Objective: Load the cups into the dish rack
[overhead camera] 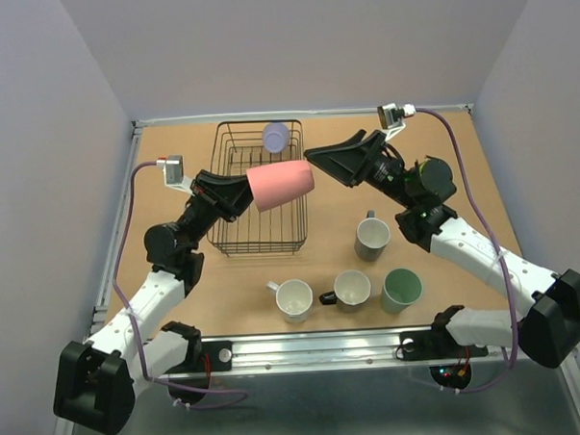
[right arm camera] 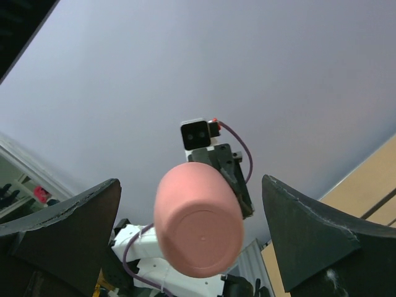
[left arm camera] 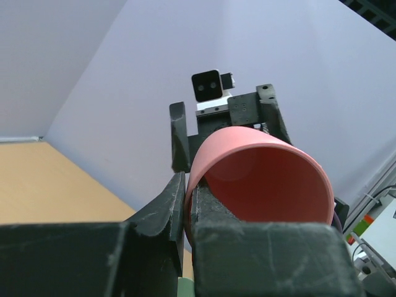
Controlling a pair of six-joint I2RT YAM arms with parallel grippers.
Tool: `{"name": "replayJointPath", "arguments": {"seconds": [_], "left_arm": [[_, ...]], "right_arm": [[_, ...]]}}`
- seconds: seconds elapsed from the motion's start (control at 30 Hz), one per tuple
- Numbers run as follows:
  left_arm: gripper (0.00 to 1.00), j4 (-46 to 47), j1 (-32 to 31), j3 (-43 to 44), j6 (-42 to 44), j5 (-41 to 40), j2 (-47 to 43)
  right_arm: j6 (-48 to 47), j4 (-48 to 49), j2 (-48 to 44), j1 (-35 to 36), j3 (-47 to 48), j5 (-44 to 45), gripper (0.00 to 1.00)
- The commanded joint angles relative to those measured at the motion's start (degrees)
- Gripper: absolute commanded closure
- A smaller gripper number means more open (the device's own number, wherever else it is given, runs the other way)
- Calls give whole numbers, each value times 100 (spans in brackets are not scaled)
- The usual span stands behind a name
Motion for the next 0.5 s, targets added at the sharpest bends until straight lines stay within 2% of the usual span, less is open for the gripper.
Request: {"name": "replayJointPath", "arguments": {"seconds": [0.0, 0.47], "left_arm": [[100, 714, 34, 282, -38, -35, 126], [100, 1514, 25, 379, -442, -97, 522]], "right_arm": [[292, 843, -75, 43, 2, -229, 0], [248, 950, 145, 378, -236, -80, 0]]}}
